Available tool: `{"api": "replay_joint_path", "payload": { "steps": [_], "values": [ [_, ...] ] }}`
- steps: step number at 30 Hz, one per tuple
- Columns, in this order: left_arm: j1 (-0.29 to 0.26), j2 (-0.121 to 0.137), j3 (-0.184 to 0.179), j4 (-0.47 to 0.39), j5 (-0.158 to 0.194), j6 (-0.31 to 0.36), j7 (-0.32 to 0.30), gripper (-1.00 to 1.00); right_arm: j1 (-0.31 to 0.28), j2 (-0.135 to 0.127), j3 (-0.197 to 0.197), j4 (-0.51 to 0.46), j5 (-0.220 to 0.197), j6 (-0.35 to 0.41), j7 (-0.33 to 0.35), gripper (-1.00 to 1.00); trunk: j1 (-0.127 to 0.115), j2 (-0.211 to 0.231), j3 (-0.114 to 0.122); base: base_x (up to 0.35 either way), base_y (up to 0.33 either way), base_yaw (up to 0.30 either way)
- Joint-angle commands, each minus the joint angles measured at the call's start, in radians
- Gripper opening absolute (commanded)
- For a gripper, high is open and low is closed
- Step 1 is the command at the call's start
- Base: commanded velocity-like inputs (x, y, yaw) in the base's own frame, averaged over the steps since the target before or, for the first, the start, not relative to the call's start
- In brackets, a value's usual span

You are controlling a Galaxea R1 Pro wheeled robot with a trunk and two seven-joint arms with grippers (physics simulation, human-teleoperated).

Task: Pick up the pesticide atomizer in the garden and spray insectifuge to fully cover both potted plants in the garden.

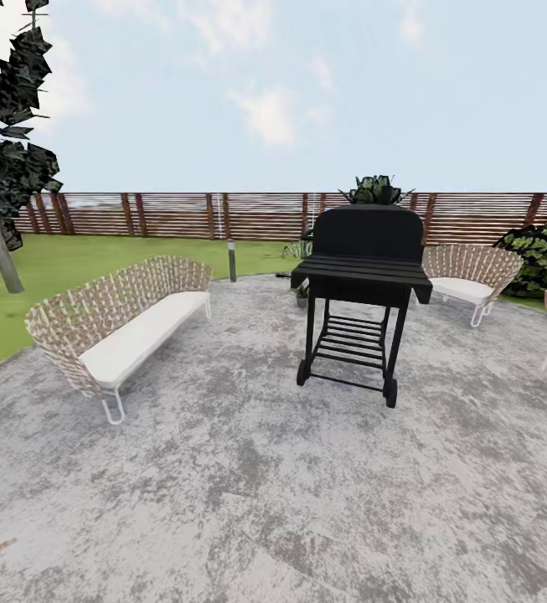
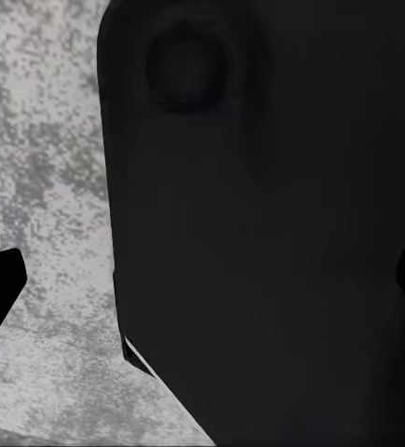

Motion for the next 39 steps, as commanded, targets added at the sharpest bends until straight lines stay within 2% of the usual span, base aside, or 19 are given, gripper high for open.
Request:
{"api": "replay_joint_path", "payload": {
  "steps": [1,4,11,25,31,32,37,39],
  "values": [
    [0.001,-0.002,0.002,-0.006,-0.002,-0.006,0.002,1.00,-0.003,0.006,-0.004,-0.006,0.000,-0.002,-0.004,1.00,0.000,0.000,0.000,0.000,0.000,0.000],
    [0.001,-0.002,0.002,-0.011,-0.001,-0.008,0.002,1.00,-0.003,0.023,-0.003,-0.023,0.000,-0.002,-0.004,1.00,0.000,0.000,0.000,0.000,0.000,0.000],
    [0.003,-0.002,0.004,-0.011,0.005,-0.012,0.002,1.00,-0.003,0.034,0.001,-0.042,0.000,-0.030,-0.003,1.00,0.000,0.000,0.000,0.000,0.000,0.000],
    [0.003,-0.002,0.003,-0.011,0.006,-0.013,0.002,1.00,-0.003,0.035,0.000,-0.046,0.001,-0.108,-0.003,1.00,0.000,0.000,0.000,0.000,0.000,0.000],
    [0.003,-0.002,0.002,-0.020,0.005,-0.044,0.002,1.00,-0.003,0.033,-0.003,-0.051,0.000,-0.112,-0.003,1.00,0.000,0.000,0.000,0.000,0.000,0.000],
    [0.003,-0.002,0.002,-0.021,0.004,-0.170,0.002,1.00,-0.003,0.032,-0.003,-0.059,0.000,-0.113,-0.004,1.00,0.000,0.000,0.000,0.000,0.000,0.000],
    [0.002,0.002,0.002,-0.036,0.003,-0.297,0.002,1.00,-0.003,0.024,-0.003,-0.147,0.002,-0.113,-0.005,1.00,0.000,0.000,0.000,0.000,0.000,0.000],
    [0.001,0.011,0.002,-0.081,0.004,-0.336,0.002,1.00,-0.003,-0.002,-0.003,-0.233,0.002,-0.114,-0.006,1.00,0.000,0.000,0.000,0.000,0.000,0.000]
  ]
}}
